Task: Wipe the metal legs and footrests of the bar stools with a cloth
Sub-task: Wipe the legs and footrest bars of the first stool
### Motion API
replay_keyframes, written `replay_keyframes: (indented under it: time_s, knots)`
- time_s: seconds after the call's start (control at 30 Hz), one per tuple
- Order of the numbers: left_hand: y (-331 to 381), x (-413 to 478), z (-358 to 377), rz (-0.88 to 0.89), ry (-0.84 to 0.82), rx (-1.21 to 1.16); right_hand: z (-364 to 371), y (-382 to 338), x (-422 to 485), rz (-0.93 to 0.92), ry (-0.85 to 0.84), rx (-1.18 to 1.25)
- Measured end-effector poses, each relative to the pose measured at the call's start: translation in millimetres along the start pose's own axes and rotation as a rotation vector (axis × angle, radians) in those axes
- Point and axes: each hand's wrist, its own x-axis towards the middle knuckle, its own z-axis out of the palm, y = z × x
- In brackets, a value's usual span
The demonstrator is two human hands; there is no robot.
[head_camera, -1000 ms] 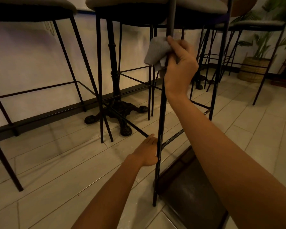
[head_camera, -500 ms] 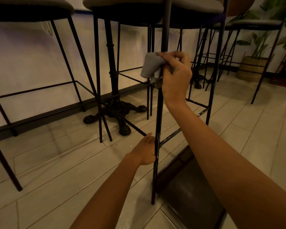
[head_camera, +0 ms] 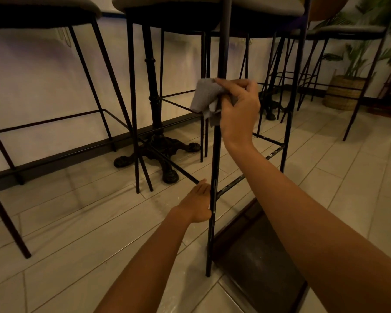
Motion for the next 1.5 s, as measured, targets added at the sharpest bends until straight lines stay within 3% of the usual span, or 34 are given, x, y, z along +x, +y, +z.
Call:
replay_keyframes:
  time_s: [0.53,0.7,0.9,1.13,1.5]
  knots:
    - [-5,3,5,0.015,0.001,0.032,-5,26,-48,0.067,-0.035,0.023]
    - [-3,1,4,0.011,0.003,0.037,-11,12,-34,0.065,0.086,0.109]
    - [-2,0,4,0.004,0.004,-0.01,6,10,-39,0.14,-0.075,0.122]
    - [-1,0,4,0.025,0.026,-0.026,6,31,-60,0.155,0.015,0.177]
    - [-9,5,9,0.021,0.012,-0.017,-8,27,-67,0.272,0.007,0.249]
